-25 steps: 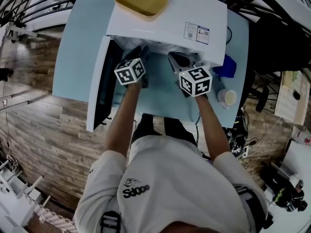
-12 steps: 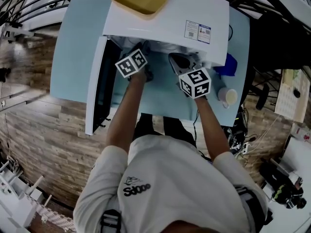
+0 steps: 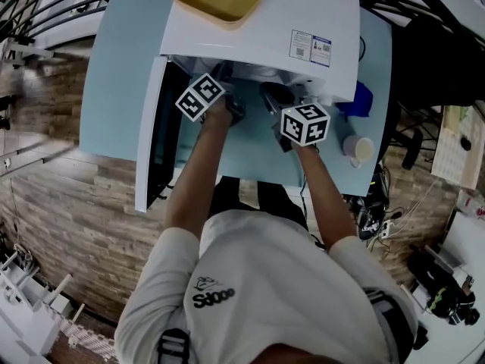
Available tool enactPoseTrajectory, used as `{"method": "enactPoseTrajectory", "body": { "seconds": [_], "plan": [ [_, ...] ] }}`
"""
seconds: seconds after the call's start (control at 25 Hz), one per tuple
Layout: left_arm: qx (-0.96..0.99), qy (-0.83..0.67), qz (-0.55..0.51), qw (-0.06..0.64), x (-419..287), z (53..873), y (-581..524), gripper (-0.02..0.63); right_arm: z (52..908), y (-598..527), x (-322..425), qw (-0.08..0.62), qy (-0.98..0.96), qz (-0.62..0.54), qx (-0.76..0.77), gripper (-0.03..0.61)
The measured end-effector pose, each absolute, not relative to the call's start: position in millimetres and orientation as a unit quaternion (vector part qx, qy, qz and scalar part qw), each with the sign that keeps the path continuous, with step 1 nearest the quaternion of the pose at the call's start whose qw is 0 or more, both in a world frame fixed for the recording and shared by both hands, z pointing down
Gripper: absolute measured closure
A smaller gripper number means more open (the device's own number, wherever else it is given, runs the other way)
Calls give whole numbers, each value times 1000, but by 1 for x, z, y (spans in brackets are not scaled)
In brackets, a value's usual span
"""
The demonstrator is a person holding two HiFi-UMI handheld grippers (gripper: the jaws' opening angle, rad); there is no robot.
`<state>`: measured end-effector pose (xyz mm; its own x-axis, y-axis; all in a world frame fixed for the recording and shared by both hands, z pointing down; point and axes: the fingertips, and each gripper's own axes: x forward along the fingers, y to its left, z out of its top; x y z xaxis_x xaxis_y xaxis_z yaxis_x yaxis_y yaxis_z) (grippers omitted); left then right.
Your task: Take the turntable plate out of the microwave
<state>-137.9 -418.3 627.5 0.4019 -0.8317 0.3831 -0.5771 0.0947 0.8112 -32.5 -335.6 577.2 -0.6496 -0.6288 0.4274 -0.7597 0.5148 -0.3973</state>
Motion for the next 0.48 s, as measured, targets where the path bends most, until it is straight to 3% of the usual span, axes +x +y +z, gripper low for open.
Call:
{"method": "enactPoseTrajectory", "body": {
  "seconds": [0.28,0.48],
  "plan": [
    [697,-492,-112,510,-133,626,-413,442,605,-347,-53,50,-827,379,413,432],
    [698,-482,-124,515,-128,626,-408,461,622,-357,-65,1,-798,431,422,408]
  ]
}}
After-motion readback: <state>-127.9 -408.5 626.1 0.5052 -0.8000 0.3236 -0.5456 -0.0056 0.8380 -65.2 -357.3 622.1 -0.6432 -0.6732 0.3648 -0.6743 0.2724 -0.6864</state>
